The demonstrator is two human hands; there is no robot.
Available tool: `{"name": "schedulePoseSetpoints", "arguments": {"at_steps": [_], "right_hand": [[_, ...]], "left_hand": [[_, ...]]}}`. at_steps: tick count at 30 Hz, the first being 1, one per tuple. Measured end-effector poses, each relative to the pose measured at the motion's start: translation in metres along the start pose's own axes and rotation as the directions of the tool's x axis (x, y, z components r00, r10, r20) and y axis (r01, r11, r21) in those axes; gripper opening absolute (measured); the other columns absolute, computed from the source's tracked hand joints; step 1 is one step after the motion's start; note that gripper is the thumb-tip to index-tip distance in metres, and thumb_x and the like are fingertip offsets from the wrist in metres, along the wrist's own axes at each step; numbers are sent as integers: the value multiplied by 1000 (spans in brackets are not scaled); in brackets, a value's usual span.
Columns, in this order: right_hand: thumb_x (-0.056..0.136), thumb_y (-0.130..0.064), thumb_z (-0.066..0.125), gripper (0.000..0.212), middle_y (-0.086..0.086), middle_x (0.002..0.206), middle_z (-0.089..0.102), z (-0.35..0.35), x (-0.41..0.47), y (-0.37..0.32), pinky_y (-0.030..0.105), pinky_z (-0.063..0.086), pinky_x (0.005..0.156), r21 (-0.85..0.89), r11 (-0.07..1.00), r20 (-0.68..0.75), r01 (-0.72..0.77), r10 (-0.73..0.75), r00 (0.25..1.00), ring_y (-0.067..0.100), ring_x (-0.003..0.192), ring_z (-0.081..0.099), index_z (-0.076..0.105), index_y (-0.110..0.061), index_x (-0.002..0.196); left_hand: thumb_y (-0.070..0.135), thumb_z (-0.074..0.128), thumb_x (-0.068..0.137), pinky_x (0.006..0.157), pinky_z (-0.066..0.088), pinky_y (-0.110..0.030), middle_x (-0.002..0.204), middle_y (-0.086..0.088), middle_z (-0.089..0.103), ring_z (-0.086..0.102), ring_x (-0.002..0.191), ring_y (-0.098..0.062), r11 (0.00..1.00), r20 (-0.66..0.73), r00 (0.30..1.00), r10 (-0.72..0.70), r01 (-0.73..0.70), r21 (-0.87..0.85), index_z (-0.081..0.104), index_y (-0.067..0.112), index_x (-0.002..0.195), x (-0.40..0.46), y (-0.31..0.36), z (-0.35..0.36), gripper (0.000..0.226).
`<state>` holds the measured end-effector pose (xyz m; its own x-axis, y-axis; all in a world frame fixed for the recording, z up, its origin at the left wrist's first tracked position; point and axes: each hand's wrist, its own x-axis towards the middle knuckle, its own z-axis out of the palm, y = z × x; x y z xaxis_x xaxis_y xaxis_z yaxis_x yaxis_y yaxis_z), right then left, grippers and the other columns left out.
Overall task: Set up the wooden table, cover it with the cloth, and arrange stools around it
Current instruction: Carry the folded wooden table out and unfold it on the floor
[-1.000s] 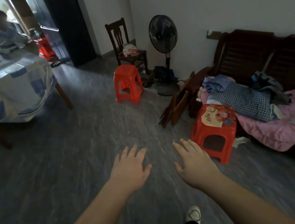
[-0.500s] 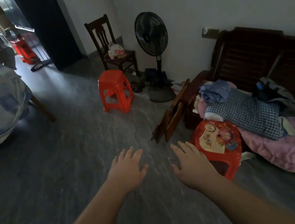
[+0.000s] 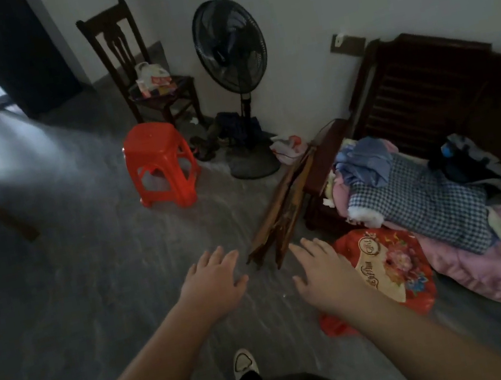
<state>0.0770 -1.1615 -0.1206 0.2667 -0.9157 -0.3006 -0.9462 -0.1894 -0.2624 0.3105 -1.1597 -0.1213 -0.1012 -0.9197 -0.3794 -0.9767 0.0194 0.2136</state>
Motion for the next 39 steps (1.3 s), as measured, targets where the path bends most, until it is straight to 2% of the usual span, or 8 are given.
{"name": "schedulePoseSetpoints", "arguments": {"at_steps": [4,13,20,26,29,32,35,39], "right_hand": [[99,-44,46,69,0,166,19,-19,63,3,44,26,121,60,995,-22,-77,79,997,23,153,12,18,-27,159],[100,-43,46,68,1,166,18,-39,168,59,45,25,121,127,966,41,-223,220,975,23,153,12,18,-27,159],[99,-40,48,68,4,165,21,-56,276,137,47,29,119,136,968,81,-210,200,976,26,152,15,19,-24,159],[99,-36,49,66,5,162,26,-56,357,196,47,32,117,200,945,162,-259,229,960,25,150,20,23,-22,158],[97,-30,52,62,5,158,33,-36,393,219,47,34,115,339,884,203,-322,266,942,25,146,27,30,-18,155],[95,-22,55,60,5,153,41,-8,427,236,41,38,112,514,744,245,-426,349,905,23,141,38,36,-19,152],[92,-16,57,60,5,147,47,28,462,256,35,41,106,601,596,291,-533,458,840,23,134,48,39,-21,149],[92,-12,56,60,3,146,48,75,505,276,31,42,103,645,479,295,-595,562,772,18,131,50,39,-21,149]], "left_hand": [[54,41,97,122,19,-44,165,-4,19,15,152,-27,996,-24,996,81,-80,28,22,30,156,77,-17,-30,66],[53,42,98,122,20,-44,165,-5,20,15,152,-28,983,121,977,176,-180,28,22,29,155,220,2,-52,65],[49,41,99,121,23,-45,164,-6,20,16,151,-29,971,154,968,196,-213,104,22,27,155,340,45,-67,63],[49,40,100,121,23,-46,164,-6,19,17,151,-28,965,272,940,204,-241,108,21,27,155,429,76,-60,62],[46,42,100,119,26,-45,163,-4,24,21,150,-26,974,329,925,190,-221,58,24,24,155,468,85,-43,62],[45,45,99,115,35,-44,160,3,30,29,146,-22,983,389,903,184,-172,-66,24,28,154,511,88,-14,61],[45,47,98,106,45,-44,153,5,38,42,136,-19,970,449,884,133,-24,-240,26,33,152,557,94,24,59],[43,49,100,76,43,-22,151,2,41,53,114,-8,877,508,861,12,235,-418,24,32,153,608,109,80,60]]}}
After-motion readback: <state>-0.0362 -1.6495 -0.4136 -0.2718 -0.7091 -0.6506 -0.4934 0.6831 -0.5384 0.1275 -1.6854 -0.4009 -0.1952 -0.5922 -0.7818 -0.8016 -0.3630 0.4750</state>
